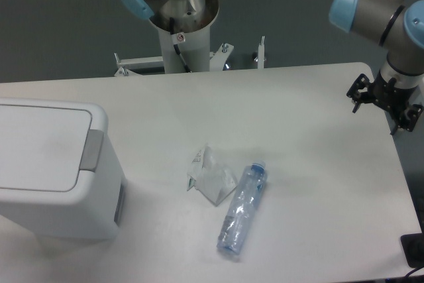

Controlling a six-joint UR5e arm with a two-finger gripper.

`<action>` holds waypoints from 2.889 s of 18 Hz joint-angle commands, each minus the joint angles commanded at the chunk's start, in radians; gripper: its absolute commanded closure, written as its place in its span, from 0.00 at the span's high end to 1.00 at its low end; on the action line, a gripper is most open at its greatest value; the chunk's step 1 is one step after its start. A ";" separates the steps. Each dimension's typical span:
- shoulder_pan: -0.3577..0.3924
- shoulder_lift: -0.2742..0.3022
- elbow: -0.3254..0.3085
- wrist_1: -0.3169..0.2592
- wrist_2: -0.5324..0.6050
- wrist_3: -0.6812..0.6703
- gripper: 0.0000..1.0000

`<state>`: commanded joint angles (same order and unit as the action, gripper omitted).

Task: Open the trash can
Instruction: 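Move the open gripper from its rest pose toward the trash can lid, then lower the gripper onto the lid's raised edge beside the hinge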

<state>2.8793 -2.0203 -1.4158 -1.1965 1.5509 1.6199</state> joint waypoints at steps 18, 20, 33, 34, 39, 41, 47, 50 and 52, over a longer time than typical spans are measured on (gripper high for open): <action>-0.069 0.090 -0.121 0.003 -0.181 -0.360 1.00; -0.112 0.104 -0.127 0.003 -0.181 -0.449 1.00; -0.239 0.100 -0.085 0.052 -0.526 -0.920 1.00; -0.256 0.100 -0.069 0.052 -0.540 -0.963 1.00; -0.350 0.101 0.008 0.052 -0.595 -1.176 1.00; -0.379 0.110 0.018 0.052 -0.607 -1.238 1.00; -0.465 0.170 -0.014 0.043 -0.611 -1.256 1.00; -0.518 0.184 -0.028 0.043 -0.611 -1.269 1.00; -0.554 0.202 -0.044 0.044 -0.611 -1.269 1.00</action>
<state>2.3257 -1.8179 -1.4603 -1.1520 0.9403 0.3513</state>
